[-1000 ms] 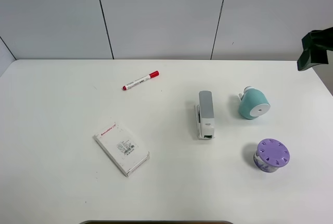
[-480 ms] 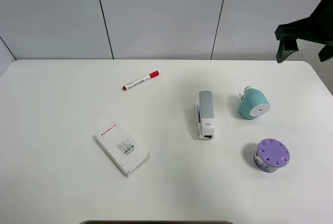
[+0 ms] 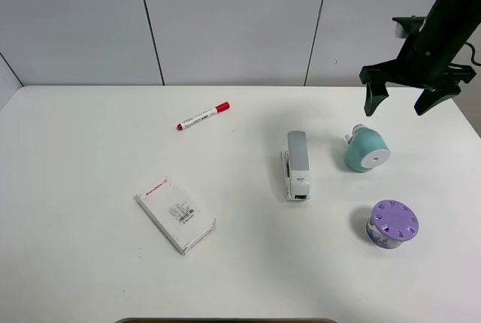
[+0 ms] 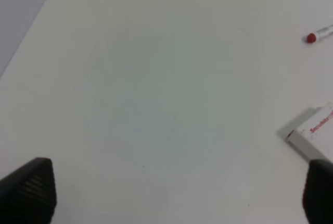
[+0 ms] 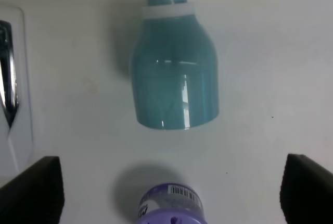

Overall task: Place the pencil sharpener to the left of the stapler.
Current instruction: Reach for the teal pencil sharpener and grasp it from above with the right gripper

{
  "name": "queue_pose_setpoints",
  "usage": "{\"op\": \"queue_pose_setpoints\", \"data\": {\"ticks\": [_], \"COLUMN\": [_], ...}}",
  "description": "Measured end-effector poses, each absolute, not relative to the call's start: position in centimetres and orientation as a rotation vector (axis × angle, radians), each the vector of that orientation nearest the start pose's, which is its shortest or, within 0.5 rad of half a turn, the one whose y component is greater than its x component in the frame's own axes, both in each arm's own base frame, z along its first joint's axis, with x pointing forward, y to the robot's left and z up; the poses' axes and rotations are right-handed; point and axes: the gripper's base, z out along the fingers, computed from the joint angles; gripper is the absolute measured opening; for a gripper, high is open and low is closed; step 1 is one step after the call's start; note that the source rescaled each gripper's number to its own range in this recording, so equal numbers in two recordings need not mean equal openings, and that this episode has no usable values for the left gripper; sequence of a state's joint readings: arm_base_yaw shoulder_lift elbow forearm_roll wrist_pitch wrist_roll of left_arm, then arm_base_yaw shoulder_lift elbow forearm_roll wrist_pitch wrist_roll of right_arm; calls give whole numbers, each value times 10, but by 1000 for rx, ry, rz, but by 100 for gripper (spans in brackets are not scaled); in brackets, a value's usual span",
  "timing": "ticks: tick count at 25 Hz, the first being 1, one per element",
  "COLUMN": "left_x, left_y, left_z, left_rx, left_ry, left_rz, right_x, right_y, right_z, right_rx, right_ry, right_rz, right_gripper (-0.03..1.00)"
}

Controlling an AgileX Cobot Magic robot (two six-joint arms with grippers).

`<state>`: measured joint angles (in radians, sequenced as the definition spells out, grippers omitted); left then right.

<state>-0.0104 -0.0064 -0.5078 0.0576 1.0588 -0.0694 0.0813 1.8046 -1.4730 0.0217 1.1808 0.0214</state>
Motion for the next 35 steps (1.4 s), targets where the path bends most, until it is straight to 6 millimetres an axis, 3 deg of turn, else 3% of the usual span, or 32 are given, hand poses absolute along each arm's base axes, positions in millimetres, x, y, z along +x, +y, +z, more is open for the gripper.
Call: {"op": "queue_pose_setpoints", "data": {"ticks": [5, 7, 10, 13, 35], "left_x": [-7, -7, -7, -7, -7], "left_y": [5, 5, 5, 5, 5], "left_z": [280, 280, 280, 280, 280], "left_rx": [-63, -63, -63, -63, -63], "left_ry": [2026, 2026, 2026, 2026, 2026], "left_rz": [18, 18, 18, 18, 18], "right_x": [373, 376, 378, 382, 398], "right_y": [32, 32, 32, 32, 33], "right_z": [236, 229, 219, 210, 159], "right_rx": [-92, -94, -98, -108, -135], "right_ry": [3036, 3054, 3080, 3093, 3130], "right_rz": [38, 32, 25, 23, 17], "right_gripper": [58, 67, 91, 98, 100]}}
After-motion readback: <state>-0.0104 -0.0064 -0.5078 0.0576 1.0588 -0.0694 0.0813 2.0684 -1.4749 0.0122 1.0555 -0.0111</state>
